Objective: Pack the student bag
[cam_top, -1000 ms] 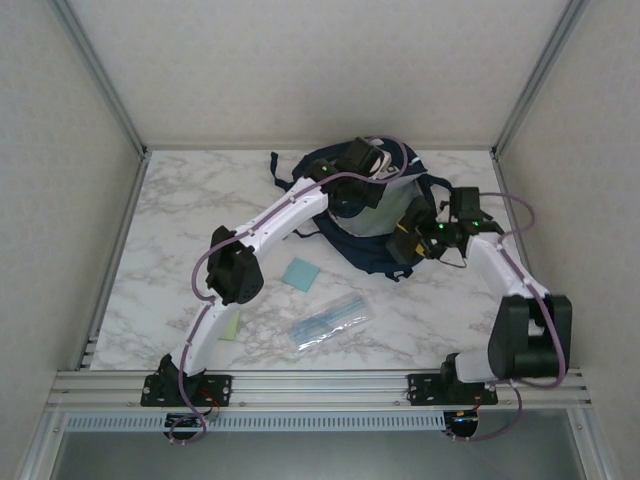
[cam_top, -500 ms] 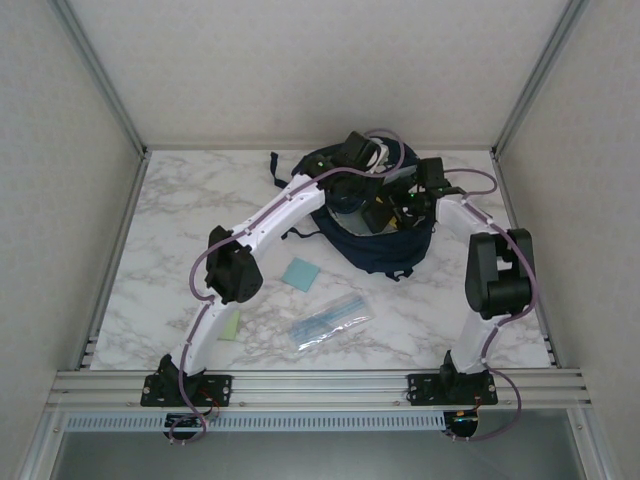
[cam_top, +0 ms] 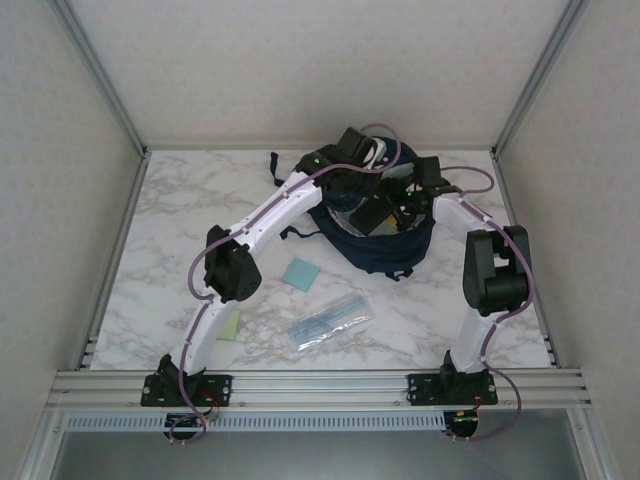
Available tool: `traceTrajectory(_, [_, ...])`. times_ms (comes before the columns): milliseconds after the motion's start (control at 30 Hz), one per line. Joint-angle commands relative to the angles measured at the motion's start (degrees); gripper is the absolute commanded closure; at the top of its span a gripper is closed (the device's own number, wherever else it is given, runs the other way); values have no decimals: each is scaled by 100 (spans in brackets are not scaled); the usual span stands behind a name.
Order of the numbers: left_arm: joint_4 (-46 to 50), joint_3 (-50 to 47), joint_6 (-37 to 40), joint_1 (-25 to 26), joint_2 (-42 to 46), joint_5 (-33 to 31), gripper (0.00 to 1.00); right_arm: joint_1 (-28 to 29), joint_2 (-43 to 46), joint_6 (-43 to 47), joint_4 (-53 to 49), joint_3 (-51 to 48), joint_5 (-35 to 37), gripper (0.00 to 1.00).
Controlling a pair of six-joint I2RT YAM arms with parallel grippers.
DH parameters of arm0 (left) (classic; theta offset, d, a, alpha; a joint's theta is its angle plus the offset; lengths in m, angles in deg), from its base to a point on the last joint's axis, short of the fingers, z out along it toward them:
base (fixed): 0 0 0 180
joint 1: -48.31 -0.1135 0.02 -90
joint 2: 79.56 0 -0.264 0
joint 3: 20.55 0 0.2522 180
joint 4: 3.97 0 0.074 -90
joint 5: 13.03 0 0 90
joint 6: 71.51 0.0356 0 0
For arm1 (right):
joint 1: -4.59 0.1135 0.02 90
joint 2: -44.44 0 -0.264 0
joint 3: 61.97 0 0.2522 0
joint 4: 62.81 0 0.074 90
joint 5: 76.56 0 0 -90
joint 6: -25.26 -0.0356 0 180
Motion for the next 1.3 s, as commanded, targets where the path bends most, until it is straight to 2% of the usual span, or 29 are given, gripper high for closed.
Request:
traceTrajectory(0, [-81,205,-243,-26,460,243,100,83,12,-27,758,-233,-30,41])
traceTrajectory(33, [-60,197,-273,-23,489,279,100,93,-96,-108,1087,-274,-108,56])
traceTrajectory(67, [-48,204,-306,-21,515,317,100,100,-231,-222,1381,-278,-210,66])
traceTrajectory(100, [-23,199,-329,-15,531,356,100,114,-342,-344,1649,-271,-293,72])
traceTrajectory(167, [4,203,-404,13,566,458,100,164,-557,-572,2218,-233,-380,74])
traceTrajectory(300, [13,202,-496,75,610,614,100,195,-845,-781,3019,-55,-423,72])
traceTrajectory(400, [47,192,-513,71,598,531,100,198,-846,-697,2893,76,-623,70])
traceTrajectory(500, [123,168,-580,2,563,277,100,192,-379,-141,2003,-96,-526,64])
traceTrajectory(533, [124,135,-595,-19,562,215,100,196,-168,135,1598,-165,-492,58])
traceTrajectory(600, [87,39,-589,-47,560,101,100,194,246,673,837,-281,-363,45])
traceTrajectory(733, [22,-88,-558,-92,536,-46,100,194,1106,1753,-585,-598,227,5])
traceTrajectory(767, [5,-116,-557,-107,520,-85,100,189,1354,1956,-822,-751,391,1])
traceTrajectory(867, [2,-220,-549,-151,505,-141,100,190,2060,2357,-1397,-1108,707,1])
traceTrajectory(1033, [-78,-441,-641,-163,542,-62,100,215,3120,2592,-1865,-1835,54,2])
traceTrajectory(1067, [-91,-483,-682,-169,553,-26,98,248,3287,2618,-2078,-1940,35,4])
traceTrajectory(1133, [-109,-574,-761,-163,602,80,86,377,3649,2604,-2323,-2219,-7,9])
traceTrajectory(1167, [-154,-657,-810,-165,646,143,78,522,3887,2572,-2429,-2380,26,11])
traceTrajectory(1267, [-266,-953,-995,-167,793,272,40,1021,4353,2385,-2696,-2757,363,18])
